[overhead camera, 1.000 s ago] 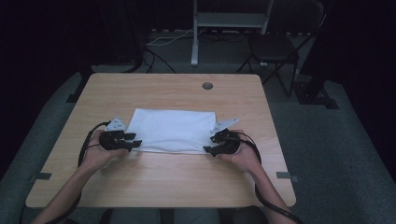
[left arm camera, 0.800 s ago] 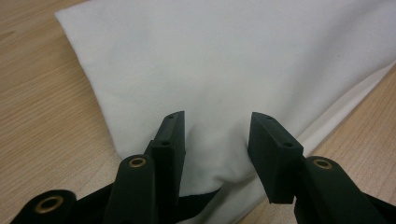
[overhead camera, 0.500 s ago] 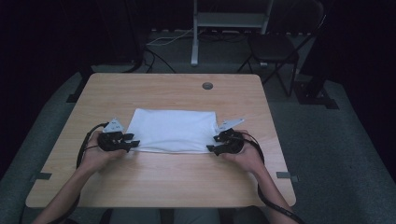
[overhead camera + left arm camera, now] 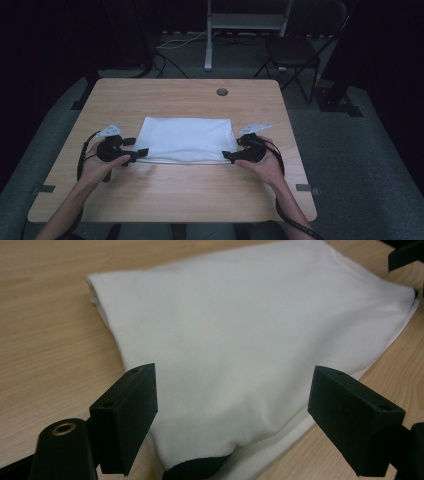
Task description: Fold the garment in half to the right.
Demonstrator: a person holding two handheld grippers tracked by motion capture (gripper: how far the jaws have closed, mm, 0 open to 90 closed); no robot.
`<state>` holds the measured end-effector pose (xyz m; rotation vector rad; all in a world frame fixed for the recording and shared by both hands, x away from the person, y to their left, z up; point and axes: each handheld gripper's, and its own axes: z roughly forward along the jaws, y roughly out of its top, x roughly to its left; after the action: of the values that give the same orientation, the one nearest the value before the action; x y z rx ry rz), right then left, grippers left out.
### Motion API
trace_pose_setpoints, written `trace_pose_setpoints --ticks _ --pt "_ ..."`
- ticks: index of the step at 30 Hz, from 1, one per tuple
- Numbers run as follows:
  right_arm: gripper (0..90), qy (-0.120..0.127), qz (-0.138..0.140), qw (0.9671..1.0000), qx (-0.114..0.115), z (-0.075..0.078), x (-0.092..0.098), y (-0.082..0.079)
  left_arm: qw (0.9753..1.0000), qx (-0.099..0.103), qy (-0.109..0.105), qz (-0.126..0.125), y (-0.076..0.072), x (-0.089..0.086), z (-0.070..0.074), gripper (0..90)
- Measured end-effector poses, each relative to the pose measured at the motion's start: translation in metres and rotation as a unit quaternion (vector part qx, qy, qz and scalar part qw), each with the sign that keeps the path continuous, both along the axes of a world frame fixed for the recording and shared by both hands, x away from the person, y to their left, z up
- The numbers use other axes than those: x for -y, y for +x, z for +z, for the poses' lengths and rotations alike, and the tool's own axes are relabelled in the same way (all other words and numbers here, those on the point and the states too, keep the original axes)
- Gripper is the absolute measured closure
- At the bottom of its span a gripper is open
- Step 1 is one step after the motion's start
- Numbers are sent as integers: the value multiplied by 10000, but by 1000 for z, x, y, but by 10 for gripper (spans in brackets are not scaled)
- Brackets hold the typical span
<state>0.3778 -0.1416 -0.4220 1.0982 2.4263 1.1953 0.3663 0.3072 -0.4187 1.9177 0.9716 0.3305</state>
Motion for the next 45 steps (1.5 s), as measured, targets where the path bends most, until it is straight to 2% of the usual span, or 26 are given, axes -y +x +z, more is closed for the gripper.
trace_pose_setpoints --ticks 1,2,7,15,27,30,32,34,36,40,42,45 --pt "188 0 0 10000 0 0 0 0 10000 0 0 0 0 0 0 194" --pt "139 40 -25 10000 -38 1 1 -1 10000 35 -33 12 0 -1 1 194" --pt "134 72 -83 9999 -7 3 8 -3 9997 129 -149 112 -2 -5 8 194" --pt "134 167 -226 9996 98 4 19 -9 9994 143 -90 316 -1 -10 12 194" --pt "134 254 -167 9993 237 13 25 -17 9993 146 -66 332 5 -2 21 194" --pt "134 257 -129 9991 297 16 24 -20 9993 144 -54 330 13 0 24 194" --pt "134 250 -121 9991 307 18 23 -21 9992 97 -58 394 24 1 28 194" --pt "134 270 -103 9991 304 18 22 -20 9989 -10 -80 460 38 1 29 194" --pt "134 260 -87 9992 304 19 21 -18 9984 -116 -9 559 53 0 29 194" --pt "134 211 -16 9993 314 21 19 -16 9962 -372 17 787 82 -5 25 195" --pt "134 208 3 9992 331 22 19 -17 9956 -427 7 834 90 -6 23 194" --pt "134 203 19 9992 345 22 20 -18 9952 -405 -94 884 92 -5 23 195"
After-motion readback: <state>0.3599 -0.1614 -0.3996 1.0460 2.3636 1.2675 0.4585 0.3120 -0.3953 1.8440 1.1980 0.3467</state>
